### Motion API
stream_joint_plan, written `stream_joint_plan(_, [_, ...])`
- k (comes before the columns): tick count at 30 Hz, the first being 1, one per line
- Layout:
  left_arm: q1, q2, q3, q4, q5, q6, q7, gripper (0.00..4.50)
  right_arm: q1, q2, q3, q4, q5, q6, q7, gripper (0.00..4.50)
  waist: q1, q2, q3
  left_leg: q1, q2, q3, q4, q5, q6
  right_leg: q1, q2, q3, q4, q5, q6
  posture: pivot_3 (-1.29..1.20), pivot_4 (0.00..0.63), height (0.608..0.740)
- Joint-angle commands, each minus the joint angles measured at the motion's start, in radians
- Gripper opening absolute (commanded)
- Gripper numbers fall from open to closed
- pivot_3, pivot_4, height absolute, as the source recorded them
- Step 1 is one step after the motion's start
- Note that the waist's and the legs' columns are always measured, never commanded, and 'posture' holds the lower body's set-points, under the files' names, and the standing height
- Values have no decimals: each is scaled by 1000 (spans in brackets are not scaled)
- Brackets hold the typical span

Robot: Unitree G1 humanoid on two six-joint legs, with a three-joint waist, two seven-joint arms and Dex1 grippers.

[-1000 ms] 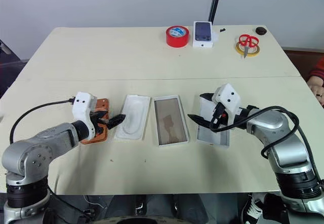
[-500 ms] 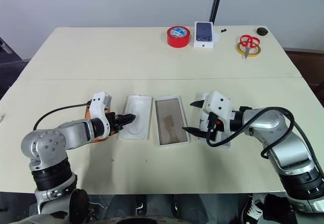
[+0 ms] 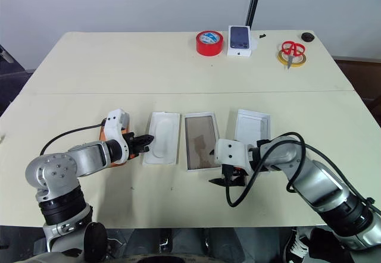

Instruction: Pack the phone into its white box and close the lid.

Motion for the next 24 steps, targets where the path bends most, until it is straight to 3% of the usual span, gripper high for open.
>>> stream_joint_plan(1, [-14, 1, 63, -34, -36, 9, 9, 0, -22, 20, 25, -13, -33, -29, 8, 1568, 0, 0, 0, 0, 0, 0, 0, 0, 0, 0, 0, 0, 0, 0, 0, 0, 150, 690])
stream_joint_plan(4, [-21, 15, 91, -36, -57, 9, 13, 0, -27, 34, 44, -19, -44, -38, 17, 205, 1, 0, 0, 0, 0, 0, 0, 0, 0, 0, 0, 0, 0, 0, 0, 0, 150, 690])
stream_joint_plan(5, [-27, 17, 103, -34, -65, 9, 17, 0, -29, 40, 50, -21, -46, -38, 18, 92, 1, -1, 0, 0, 0, 0, 0, 0, 0, 0, 0, 0, 0, 0, 0, 0, 150, 690])
stream_joint_plan(10, [-72, 37, 184, -10, -101, 9, 37, 0, -56, 97, 74, -7, -73, -39, 4, 92, 0, -1, 1, 0, 0, 0, 0, 0, 0, 0, 0, 0, 0, 0, 0, 0, 150, 690])
stream_joint_plan(15, [-141, 104, 273, 50, -123, 9, 54, 0, -136, 236, 137, 92, -157, -47, -71, 92, -3, -3, 2, 0, 0, 0, 0, 2, -4, 0, 0, -1, 0, 0, 0, 0, 150, 690])
stream_joint_plan(23, [-172, 119, 267, 58, -178, 9, 103, 0, -244, 405, 175, 217, -220, 1, -134, 92, 4, -6, 2, -1, 0, -1, 0, 2, -5, 0, -2, -2, 0, 0, 0, 0, 150, 690])
stream_joint_plan(24, [-172, 113, 261, 55, -187, 9, 110, 0, -247, 411, 173, 217, -219, 1, -131, 325, 4, -6, 2, -1, 0, -1, 0, 2, -5, 0, -2, -2, 0, 0, 0, 0, 150, 690])
